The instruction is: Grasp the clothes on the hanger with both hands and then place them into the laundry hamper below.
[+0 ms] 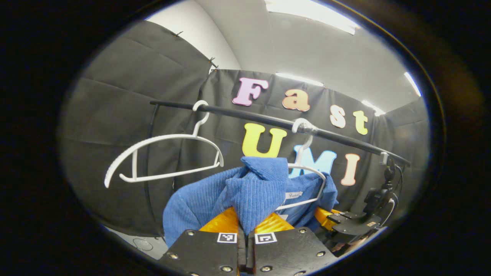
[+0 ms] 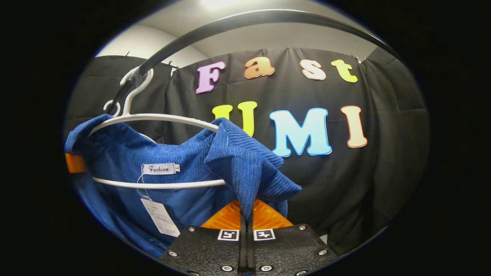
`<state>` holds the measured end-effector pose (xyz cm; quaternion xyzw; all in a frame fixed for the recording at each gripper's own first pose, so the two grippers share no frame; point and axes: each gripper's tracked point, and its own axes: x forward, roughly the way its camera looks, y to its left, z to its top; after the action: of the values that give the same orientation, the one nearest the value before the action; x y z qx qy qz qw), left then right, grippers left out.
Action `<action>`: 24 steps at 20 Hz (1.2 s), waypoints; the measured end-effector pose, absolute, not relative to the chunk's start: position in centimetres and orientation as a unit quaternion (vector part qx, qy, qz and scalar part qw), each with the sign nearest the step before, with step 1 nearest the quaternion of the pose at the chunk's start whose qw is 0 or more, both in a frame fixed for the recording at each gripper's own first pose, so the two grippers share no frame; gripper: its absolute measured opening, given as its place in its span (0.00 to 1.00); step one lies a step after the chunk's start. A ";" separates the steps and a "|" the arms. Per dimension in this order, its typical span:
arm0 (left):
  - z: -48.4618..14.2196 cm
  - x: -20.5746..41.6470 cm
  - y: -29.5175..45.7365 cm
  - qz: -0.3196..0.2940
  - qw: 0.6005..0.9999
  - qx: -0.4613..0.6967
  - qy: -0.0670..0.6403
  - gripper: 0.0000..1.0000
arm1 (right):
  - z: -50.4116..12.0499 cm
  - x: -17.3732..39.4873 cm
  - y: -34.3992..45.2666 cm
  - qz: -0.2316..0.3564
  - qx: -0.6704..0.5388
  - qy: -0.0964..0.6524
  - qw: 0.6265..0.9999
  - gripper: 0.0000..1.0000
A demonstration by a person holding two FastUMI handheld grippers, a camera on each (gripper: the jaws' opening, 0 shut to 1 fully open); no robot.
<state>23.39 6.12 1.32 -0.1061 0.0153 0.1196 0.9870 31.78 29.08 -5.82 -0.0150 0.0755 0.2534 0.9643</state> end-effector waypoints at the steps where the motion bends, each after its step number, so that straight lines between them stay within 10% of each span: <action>1: 2.1 23.0 6.7 0.121 0.987 -0.106 0.009 0.02 | -5.6 32.0 28.8 0.250 -0.019 0.073 0.965 0.00; 24: 5.4 20.7 17.6 0.111 0.993 -0.042 -0.017 0.03 | 1.0 37.4 23.3 0.160 -0.057 -0.037 0.985 0.00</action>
<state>20.70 17.60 5.38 -0.0415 -0.0172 0.1112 0.9928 37.39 23.30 1.01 -0.0572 -0.0365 0.1601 0.9848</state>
